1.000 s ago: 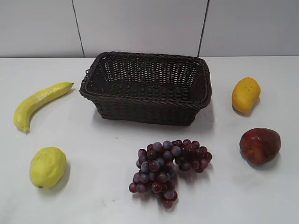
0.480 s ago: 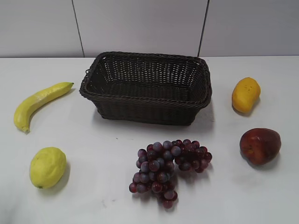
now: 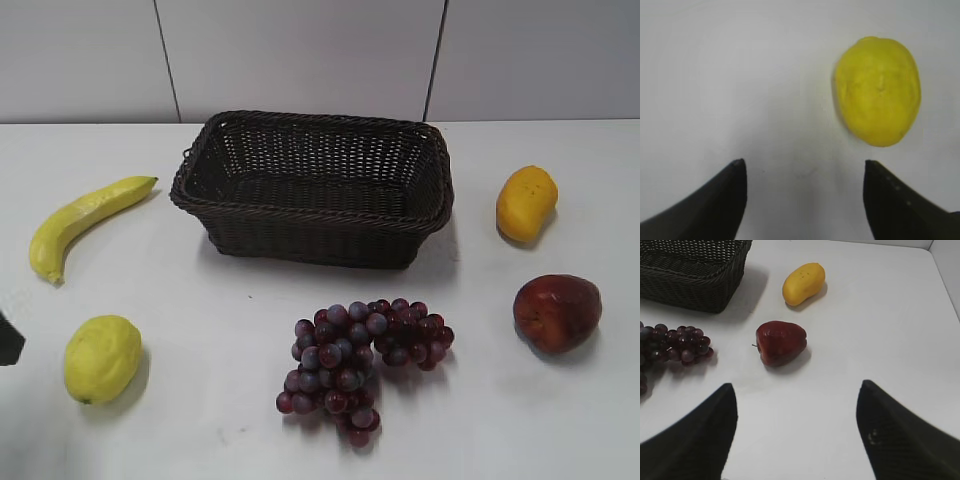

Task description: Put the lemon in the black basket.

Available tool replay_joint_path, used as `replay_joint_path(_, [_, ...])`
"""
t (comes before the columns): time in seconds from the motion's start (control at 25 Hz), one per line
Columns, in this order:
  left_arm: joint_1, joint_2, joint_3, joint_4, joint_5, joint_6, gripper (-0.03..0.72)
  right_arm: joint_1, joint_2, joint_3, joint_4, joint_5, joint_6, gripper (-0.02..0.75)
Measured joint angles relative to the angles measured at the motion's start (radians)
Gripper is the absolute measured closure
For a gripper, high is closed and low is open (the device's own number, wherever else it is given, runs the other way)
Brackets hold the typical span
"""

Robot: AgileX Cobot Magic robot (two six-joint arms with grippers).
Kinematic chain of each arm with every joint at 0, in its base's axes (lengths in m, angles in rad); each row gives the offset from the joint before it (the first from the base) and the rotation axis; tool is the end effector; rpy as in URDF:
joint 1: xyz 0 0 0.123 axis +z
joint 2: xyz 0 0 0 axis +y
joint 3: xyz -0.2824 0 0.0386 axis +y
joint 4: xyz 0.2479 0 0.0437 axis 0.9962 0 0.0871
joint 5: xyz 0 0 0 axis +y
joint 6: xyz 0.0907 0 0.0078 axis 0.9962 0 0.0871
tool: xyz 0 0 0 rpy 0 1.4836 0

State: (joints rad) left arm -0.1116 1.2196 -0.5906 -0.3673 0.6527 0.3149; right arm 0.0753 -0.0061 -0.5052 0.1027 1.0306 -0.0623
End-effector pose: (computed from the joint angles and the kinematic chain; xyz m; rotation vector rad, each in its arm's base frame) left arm 0.1970 -0.0421 0.2094 0.2391 2.7155 -0.3269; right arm -0.0060 0.0076 0.2814 -0.1411 1.9962 0.1304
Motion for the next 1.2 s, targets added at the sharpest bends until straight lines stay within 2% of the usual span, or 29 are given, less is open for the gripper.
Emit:
replay_joint_path(0.24, [-0.123, 0.181, -0.115, 0.003, 0.007, -0.032, 0.16, 0.0, 0.0, 0.0, 0.0, 0.001, 0.001, 0.176])
replay_joint_path(0.44, [-0.185, 0.347, -0.203, 0.015, 0.012, -0.078, 0.161, 0.0, 0.0, 0.0, 0.0, 0.0, 0.001, 0.176])
replay_joint_path(0.76, [-0.215, 0.511, -0.303, 0.01, 0.067, -0.093, 0.158, 0.0, 0.0, 0.0, 0.0, 0.0, 0.0, 0.176])
replay_joint_path(1.0, [-0.215, 0.542, -0.313, 0.014, 0.093, -0.095, 0.148, 0.0, 0.0, 0.0, 0.0, 0.0, 0.0, 0.176])
replay_joint_path(1.2, [-0.22, 0.622, -0.298, -0.007, 0.099, -0.095, 0.1, 0.0, 0.0, 0.0, 0.0, 0.0, 0.0, 0.176])
